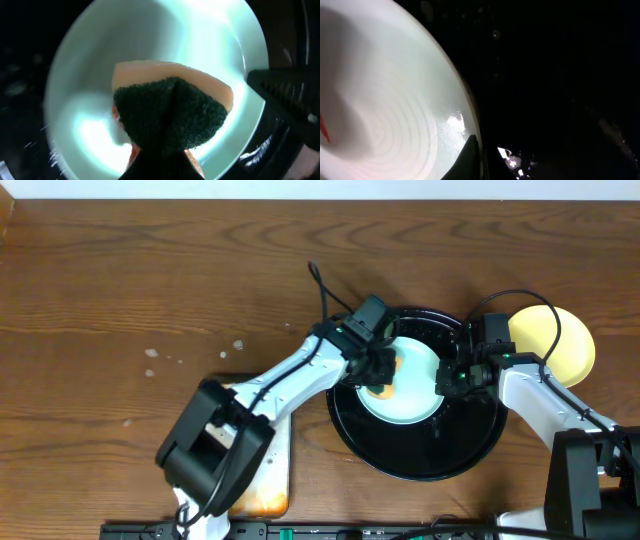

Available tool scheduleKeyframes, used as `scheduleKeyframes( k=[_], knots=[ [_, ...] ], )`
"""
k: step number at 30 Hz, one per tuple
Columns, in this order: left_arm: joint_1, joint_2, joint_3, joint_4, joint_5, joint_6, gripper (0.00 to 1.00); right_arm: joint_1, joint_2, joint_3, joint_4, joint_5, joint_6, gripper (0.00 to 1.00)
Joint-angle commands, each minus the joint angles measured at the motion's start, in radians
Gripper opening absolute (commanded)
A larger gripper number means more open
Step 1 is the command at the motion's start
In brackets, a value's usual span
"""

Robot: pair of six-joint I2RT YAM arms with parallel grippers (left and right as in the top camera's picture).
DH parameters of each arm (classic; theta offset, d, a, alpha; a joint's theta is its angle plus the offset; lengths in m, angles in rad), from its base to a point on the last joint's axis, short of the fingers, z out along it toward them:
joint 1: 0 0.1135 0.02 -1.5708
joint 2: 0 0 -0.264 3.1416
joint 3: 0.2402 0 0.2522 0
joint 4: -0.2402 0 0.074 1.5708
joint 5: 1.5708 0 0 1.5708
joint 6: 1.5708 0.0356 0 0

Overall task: Clean dirty plates on tray and stack at the side
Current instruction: 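Move the sponge over the light-green plate and scrub it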

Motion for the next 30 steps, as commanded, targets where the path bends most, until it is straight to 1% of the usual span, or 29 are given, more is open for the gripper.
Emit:
scheduleKeyframes(
  k=[1, 6, 9, 12, 16, 18, 20, 23, 28, 30],
  knots=[
    [-0.018, 0.071, 0.040, 0.004, -0.058, -0.023, 0.07, 0.002, -0.004, -0.015, -0.013, 0.028, 0.010, 0.01],
    [-0.016, 0.163, 0.045, 0.026, -0.078, -0.019, 0.07, 0.002, -0.004, -0.015, -0.017, 0.028, 0.010, 0.01],
    [-0.016, 0.195, 0.045, 0.013, -0.134, -0.006, 0.07, 0.002, -0.004, -0.015, -0.022, 0.028, 0.010, 0.01],
    [-0.016, 0.198, 0.045, -0.029, -0.241, -0.004, 0.07, 0.002, -0.004, -0.015, -0.027, 0.028, 0.010, 0.01],
    [-0.016, 0.198, 0.050, -0.098, -0.427, -0.005, 0.07, 0.002, -0.004, -0.015, -0.028, 0.028, 0.010, 0.01],
    [-0.016, 0.198, 0.050, -0.116, -0.490, -0.005, 0.07, 0.002, -0.004, -0.015, -0.032, 0.029, 0.010, 0.01],
    [-0.016, 0.198, 0.050, -0.123, -0.514, -0.002, 0.07, 0.002, -0.004, -0.015, -0.036, 0.028, 0.010, 0.01],
    [-0.019, 0.198, 0.059, -0.116, -0.488, -0.001, 0.07, 0.002, -0.004, -0.015, -0.039, 0.028, 0.010, 0.01],
    [-0.043, 0.198, 0.067, 0.005, -0.253, 0.003, 0.07, 0.002, -0.004, -0.015, -0.040, 0.028, 0.010, 0.01],
    [-0.057, 0.198, 0.067, 0.031, -0.216, 0.004, 0.07, 0.002, -0.004, -0.015, -0.042, 0.028, 0.010, 0.01]
  ],
)
